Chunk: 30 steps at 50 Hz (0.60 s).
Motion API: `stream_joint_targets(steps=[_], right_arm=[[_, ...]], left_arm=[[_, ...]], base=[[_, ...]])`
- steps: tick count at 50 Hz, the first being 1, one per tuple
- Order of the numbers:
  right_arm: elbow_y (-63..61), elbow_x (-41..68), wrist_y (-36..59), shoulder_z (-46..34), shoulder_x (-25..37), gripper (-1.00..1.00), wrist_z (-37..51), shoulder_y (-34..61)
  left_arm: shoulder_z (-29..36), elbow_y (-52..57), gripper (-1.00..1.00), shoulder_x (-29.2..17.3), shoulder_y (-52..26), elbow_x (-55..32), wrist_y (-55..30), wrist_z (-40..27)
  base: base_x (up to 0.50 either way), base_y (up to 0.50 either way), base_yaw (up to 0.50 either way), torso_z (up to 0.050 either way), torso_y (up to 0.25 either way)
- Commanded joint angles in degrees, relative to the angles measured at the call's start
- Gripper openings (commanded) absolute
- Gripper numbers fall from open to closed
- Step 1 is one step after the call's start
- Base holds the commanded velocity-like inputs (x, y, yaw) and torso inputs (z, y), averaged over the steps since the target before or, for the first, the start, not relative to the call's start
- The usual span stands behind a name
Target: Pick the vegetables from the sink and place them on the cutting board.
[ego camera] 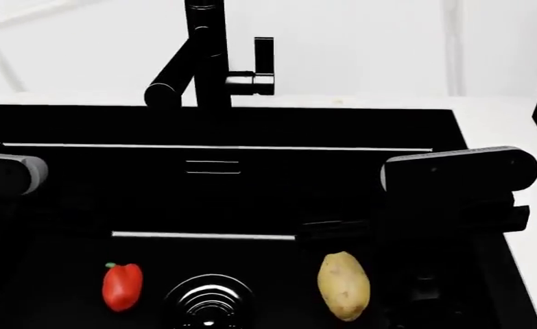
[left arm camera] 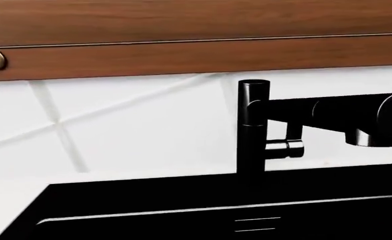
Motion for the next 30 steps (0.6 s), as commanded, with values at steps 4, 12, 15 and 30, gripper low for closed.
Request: stream_joint_targets(steps=[4,12,15,30], right_arm=[[-1.25,0.54,1.01,0.68,0.4,1.0,0.55,-0.11],[0.33,0.7,3.89,1.83,1.93,1.0,0.81,-0.01],[3.14,0.45,7.2,-0.62,5.21,1.0,-0.96,3.92],[27.43,-0.24,7.53,-20.77,15.01,1.0,-18.36,27.47]], left_arm=[[0.84,0.14,1.0,-0.29,-0.03,-0.36,-0.23,-0.08],[2.48,-4.4,1.0,-1.17,-1.59,0.39,1.01,1.48],[4.37,-7.78,1.0,-2.1,-6.1,0.76,-0.29,3.09],[13.37,-29.0,1.0,-8.58,-21.52,3.49,-0.15,15.41]], base=[[0.48,0.0,0.0,0.0,0.0],[0.16,0.0,0.0,0.0,0.001],[0.0,0.0,0.0,0.0,0.0],[0.0,0.0,0.0,0.0,0.0]])
